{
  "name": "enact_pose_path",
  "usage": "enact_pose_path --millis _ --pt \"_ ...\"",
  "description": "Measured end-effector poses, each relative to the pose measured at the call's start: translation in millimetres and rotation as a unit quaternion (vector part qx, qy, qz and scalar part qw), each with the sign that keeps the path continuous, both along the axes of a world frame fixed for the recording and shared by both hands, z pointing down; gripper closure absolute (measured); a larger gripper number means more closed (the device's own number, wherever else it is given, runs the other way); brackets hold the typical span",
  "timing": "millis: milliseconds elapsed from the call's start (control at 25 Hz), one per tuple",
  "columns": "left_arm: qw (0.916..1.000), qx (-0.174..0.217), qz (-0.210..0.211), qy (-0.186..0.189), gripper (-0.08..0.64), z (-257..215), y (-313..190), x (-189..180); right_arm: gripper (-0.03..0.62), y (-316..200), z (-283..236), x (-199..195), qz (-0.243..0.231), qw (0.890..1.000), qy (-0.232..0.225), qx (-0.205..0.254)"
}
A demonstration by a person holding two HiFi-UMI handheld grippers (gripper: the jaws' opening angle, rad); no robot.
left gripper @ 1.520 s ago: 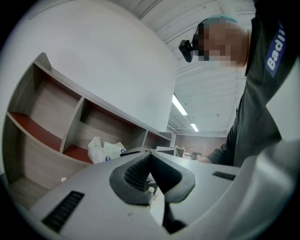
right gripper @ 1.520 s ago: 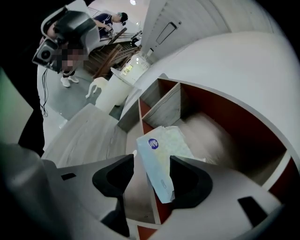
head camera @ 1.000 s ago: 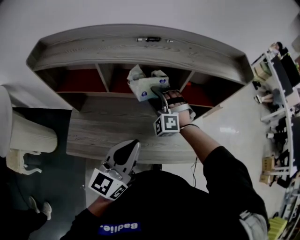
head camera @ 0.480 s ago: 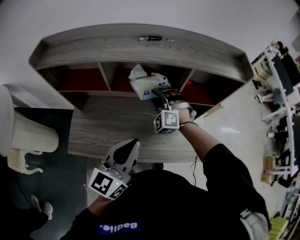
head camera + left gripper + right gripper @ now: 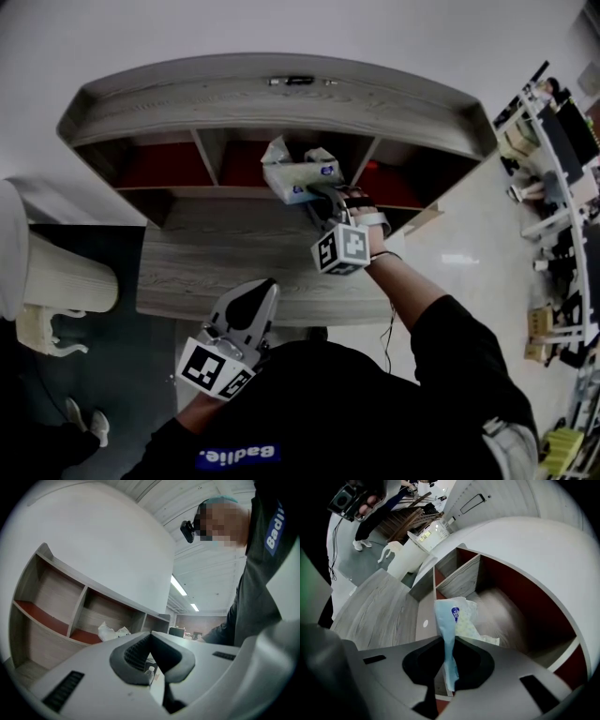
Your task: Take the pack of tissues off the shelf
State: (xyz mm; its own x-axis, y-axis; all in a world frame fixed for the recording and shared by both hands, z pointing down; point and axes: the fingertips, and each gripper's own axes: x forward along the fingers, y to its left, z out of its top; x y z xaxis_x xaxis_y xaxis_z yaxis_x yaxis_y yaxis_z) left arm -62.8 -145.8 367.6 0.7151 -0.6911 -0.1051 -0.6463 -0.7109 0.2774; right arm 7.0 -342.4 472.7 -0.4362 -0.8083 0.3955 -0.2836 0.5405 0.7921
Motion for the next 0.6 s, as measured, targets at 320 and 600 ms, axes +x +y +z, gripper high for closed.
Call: enact_pose_path --millis 320,600 --pt "0.9999 0.005 0.016 -0.001 0.558 -2.9 2.0 7.3 0.532 31.2 -29.1 7.7 0.010 0.994 -0.103 -0.037" --pt "0.9994 0.007 0.034 -0.001 0.558 -4.1 1.0 15.6 0.532 60.1 -52.8 17.6 0.011 0.980 -0.190 -0.058"
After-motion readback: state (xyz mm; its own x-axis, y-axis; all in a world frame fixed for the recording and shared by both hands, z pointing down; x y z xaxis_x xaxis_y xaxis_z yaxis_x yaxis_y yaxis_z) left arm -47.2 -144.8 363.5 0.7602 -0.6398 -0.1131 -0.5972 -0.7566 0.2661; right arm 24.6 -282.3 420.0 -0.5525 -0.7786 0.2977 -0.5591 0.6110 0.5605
